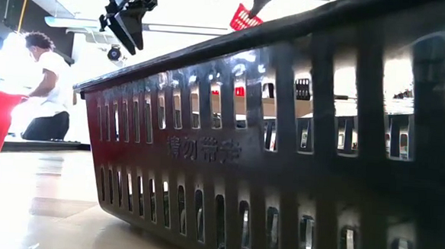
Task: Stack baskets on shelf by color
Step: Stack the top red bin on the red bin on the shelf
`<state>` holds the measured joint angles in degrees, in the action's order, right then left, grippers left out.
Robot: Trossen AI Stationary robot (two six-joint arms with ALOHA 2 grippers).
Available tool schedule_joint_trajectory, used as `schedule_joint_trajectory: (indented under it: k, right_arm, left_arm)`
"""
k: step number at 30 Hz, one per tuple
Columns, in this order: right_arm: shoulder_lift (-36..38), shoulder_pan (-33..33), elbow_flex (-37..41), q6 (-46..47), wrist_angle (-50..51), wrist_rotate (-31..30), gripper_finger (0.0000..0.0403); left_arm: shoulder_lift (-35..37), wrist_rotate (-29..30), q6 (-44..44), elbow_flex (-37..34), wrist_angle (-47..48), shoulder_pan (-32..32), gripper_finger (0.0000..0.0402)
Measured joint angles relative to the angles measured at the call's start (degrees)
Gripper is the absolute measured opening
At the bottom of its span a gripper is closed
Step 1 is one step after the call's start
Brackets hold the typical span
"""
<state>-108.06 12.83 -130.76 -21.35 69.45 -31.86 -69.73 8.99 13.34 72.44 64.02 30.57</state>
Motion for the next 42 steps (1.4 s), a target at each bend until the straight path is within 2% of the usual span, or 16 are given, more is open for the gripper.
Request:
schedule_joint_trajectory:
  k: [4,14,22,42]
  right_arm:
    - [-2.5,-2.1,0.0,3.2,-0.1,4.1,0.0000]
    - [-8.0,-3.9,0.0,3.3,2.4,5.5,0.0000]
    - [-8.8,-2.5,0.0,4.3,3.9,9.4,0.0000]
    - [-11.2,-1.4,0.0,4.7,6.4,11.3,0.0000]
  left_arm:
    - [0.0,0.0,-0.7,0.0,-0.1,0.0,0.0186]
    - [0.0,0.0,-1.8,0.0,-0.2,0.0,0.0186]
    - [0.0,0.1,-3.5,0.0,-0.2,0.0,0.0186]
    - [0.0,0.2,-3.5,0.0,-0.2,0.0,0.0186]
